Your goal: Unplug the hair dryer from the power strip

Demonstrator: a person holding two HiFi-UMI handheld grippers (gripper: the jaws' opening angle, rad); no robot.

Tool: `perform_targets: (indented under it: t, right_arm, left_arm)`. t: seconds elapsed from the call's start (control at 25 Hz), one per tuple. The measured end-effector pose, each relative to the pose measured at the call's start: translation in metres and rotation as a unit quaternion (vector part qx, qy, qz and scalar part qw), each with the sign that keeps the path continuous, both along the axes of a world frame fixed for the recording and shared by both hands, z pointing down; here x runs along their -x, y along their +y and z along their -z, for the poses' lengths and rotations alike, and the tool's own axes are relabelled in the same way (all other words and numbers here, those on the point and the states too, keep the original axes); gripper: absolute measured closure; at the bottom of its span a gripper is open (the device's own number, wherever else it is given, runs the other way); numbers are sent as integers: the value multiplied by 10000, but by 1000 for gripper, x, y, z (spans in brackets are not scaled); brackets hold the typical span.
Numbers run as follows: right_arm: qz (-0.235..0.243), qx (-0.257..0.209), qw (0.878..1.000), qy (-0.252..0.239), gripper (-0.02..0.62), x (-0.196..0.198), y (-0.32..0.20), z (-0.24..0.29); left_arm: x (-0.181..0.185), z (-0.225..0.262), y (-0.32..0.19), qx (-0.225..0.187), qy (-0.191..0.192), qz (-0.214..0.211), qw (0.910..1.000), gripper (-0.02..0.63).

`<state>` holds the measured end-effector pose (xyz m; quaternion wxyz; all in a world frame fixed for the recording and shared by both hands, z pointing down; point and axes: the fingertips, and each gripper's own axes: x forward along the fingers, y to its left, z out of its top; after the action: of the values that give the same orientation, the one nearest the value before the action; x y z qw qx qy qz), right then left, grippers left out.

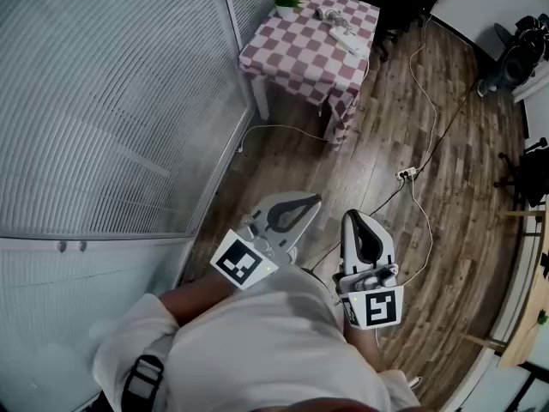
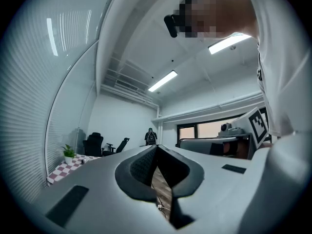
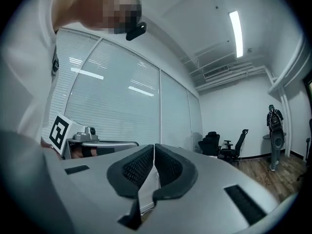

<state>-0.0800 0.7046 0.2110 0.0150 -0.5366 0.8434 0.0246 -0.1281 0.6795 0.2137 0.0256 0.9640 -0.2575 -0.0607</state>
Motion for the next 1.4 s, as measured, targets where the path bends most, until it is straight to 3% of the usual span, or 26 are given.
perform_targets:
  t: [0.68, 1.4]
  right_arm:
    - [358, 62, 9993, 24, 561, 5, -36, -11]
    - [360, 93, 9993, 75, 561, 11, -196, -11]
  left_arm:
    - [-7, -14, -36, 98, 37, 81, 9999, 577]
    - [-5, -18, -193, 244, 40, -63, 9997, 577]
